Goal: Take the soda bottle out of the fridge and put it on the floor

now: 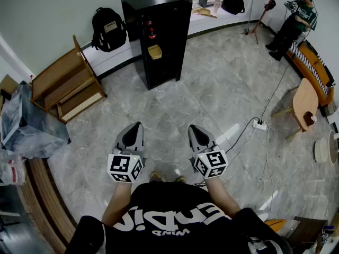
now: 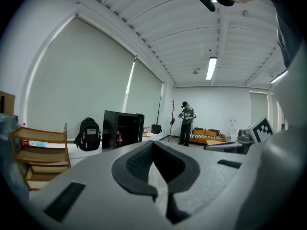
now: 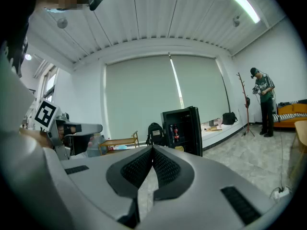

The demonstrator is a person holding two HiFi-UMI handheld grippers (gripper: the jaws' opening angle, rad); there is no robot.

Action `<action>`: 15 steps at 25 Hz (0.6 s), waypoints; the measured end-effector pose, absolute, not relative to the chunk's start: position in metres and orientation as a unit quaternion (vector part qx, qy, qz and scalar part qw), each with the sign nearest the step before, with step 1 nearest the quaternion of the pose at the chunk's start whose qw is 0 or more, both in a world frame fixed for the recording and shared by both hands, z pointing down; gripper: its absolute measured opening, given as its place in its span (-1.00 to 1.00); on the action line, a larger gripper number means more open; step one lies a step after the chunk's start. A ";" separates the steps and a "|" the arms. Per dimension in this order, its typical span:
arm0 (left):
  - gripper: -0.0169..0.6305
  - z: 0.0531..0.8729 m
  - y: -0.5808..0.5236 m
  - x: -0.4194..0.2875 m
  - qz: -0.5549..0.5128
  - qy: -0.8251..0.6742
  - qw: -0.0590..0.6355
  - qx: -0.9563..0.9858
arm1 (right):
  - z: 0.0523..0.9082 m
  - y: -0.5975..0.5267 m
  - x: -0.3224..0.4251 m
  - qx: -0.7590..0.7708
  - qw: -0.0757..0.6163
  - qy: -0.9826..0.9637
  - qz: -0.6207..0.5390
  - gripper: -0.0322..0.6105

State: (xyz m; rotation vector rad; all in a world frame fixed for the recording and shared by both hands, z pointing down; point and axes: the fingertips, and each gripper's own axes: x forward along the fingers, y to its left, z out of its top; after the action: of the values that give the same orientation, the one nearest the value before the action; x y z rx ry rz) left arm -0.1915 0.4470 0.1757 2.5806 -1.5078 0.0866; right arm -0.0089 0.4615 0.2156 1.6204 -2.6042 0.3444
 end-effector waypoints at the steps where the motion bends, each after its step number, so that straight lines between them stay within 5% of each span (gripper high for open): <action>1: -0.93 0.176 0.446 -0.193 0.029 -0.501 0.075 0.861 | 0.215 0.461 -0.012 0.524 0.024 -0.844 0.110 -0.83; 15: -0.92 0.189 0.424 -0.224 0.027 -0.470 0.072 0.879 | 0.223 0.443 -0.040 0.562 0.005 -0.819 0.112 -0.83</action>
State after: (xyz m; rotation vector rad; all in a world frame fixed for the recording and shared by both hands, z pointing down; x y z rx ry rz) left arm -0.2242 0.4235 0.1894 2.6426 -1.4127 0.0820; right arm -0.0398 0.4433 0.2235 1.7612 -2.5649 0.3518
